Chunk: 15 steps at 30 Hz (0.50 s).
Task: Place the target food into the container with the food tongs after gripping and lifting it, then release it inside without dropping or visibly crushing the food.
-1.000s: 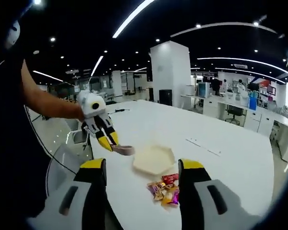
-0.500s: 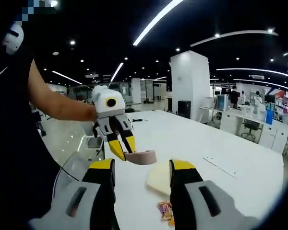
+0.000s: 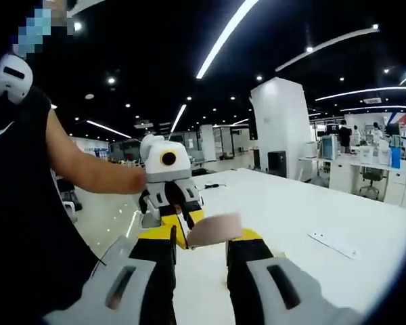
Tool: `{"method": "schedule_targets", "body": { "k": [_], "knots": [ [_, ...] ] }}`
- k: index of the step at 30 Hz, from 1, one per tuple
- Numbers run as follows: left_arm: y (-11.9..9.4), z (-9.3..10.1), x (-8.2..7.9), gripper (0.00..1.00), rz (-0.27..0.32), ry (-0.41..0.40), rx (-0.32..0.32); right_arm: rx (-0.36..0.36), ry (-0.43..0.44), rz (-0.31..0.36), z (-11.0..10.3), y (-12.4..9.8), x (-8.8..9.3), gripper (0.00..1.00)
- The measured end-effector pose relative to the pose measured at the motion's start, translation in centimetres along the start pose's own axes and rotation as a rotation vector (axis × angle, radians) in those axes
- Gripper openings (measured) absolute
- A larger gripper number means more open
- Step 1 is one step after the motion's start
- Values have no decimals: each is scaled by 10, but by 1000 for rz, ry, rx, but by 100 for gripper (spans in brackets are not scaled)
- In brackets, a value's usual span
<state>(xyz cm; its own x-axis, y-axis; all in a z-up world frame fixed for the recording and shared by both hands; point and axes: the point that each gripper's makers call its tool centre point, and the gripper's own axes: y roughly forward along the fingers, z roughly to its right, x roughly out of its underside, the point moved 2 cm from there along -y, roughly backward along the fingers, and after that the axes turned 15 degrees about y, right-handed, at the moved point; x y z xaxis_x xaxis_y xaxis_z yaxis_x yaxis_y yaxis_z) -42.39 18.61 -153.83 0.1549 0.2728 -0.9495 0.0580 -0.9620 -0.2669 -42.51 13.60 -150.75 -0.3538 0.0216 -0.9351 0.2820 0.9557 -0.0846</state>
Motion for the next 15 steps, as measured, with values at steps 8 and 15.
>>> {"method": "schedule_targets", "body": {
  "k": [8, 15],
  "knots": [
    [0, 3, -13, 4, 43, -49, 29, -52, 32, 15, -4, 2, -7, 16],
    [4, 7, -20, 4, 44, -49, 58, -91, 57, -5, -13, 5, -4, 14]
  ]
}}
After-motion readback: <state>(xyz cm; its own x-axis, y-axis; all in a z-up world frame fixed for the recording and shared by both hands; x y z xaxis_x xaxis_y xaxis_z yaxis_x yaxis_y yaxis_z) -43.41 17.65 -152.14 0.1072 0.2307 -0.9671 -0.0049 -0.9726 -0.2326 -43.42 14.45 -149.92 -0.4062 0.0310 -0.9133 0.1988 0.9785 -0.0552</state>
